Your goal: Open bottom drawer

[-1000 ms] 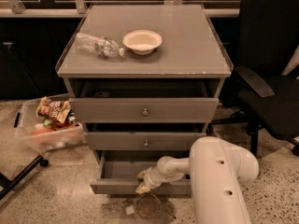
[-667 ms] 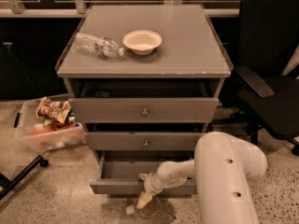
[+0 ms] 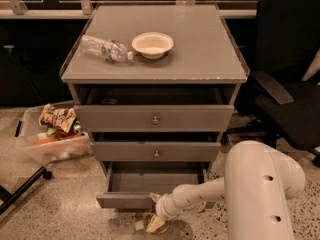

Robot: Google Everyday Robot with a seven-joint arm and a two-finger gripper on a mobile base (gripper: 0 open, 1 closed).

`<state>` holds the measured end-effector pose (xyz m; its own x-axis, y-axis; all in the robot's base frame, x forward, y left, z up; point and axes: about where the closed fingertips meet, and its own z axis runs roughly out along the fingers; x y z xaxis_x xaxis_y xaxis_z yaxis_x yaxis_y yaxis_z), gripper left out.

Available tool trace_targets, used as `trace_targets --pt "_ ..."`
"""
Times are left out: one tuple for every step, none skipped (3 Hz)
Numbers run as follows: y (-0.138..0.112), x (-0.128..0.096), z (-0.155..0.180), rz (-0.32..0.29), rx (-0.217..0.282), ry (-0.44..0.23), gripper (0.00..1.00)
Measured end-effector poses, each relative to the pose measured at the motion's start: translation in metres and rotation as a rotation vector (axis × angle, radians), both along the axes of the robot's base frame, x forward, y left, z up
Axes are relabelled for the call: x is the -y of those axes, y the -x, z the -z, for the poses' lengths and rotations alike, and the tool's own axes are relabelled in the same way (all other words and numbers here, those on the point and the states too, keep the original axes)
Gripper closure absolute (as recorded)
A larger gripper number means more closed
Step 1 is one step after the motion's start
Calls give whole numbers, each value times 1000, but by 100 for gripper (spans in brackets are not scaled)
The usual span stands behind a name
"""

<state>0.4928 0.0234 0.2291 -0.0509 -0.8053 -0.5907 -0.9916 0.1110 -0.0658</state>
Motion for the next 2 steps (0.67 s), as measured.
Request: trace_targets --pt "3 6 -17 57 96 -9 42" --pt "-10 17 -29 138 198 -15 65"
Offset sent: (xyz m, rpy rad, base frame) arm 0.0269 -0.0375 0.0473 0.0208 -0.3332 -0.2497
